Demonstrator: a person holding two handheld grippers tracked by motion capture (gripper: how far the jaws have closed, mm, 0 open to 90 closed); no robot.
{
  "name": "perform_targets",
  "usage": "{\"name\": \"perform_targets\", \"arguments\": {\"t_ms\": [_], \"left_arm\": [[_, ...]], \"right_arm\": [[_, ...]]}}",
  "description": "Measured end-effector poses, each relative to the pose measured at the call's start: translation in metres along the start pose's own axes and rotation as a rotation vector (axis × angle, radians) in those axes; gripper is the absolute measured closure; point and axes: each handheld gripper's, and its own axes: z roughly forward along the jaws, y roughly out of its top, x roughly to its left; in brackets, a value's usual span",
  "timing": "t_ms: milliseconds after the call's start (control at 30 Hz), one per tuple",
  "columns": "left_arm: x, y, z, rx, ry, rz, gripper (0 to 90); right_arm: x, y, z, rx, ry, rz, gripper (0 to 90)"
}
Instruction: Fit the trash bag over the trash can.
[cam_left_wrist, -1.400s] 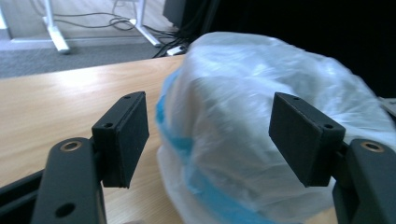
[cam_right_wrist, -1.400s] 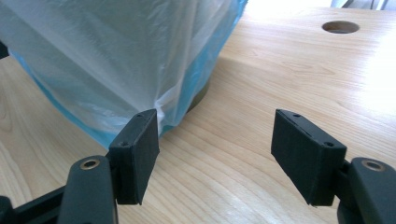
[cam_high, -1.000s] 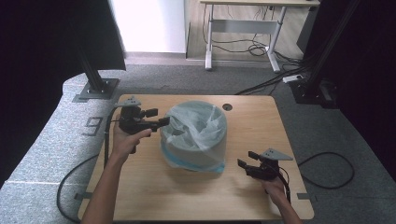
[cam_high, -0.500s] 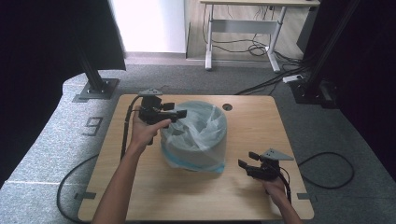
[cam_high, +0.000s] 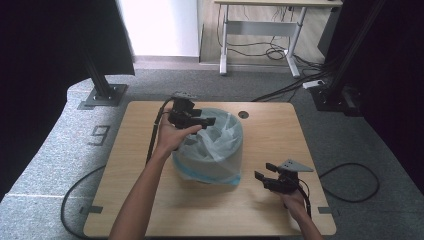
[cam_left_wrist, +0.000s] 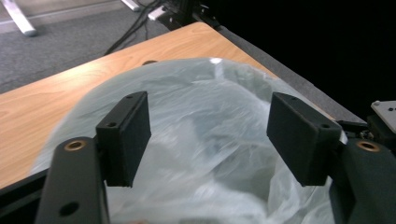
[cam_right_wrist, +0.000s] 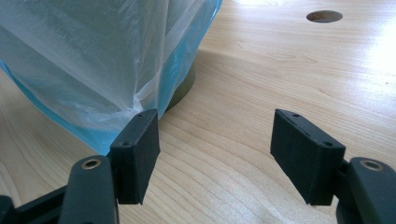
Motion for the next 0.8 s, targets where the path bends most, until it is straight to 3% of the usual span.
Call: {"name": "perform_targets", "arguments": {"t_ms": [433,800], "left_arm": [[0.003,0.005,0.031,0.118,0.009,-0.039,31.3],[0.001,0.013,0.056,0.219,0.009,-0.03,32.2]], "right_arm": [[-0.004,0.0,-0.004,-0.009,-0.009,0.009,31.9],[-0.005,0.001,-0.004,-0.005,-0.01,0.008,31.9]]}}
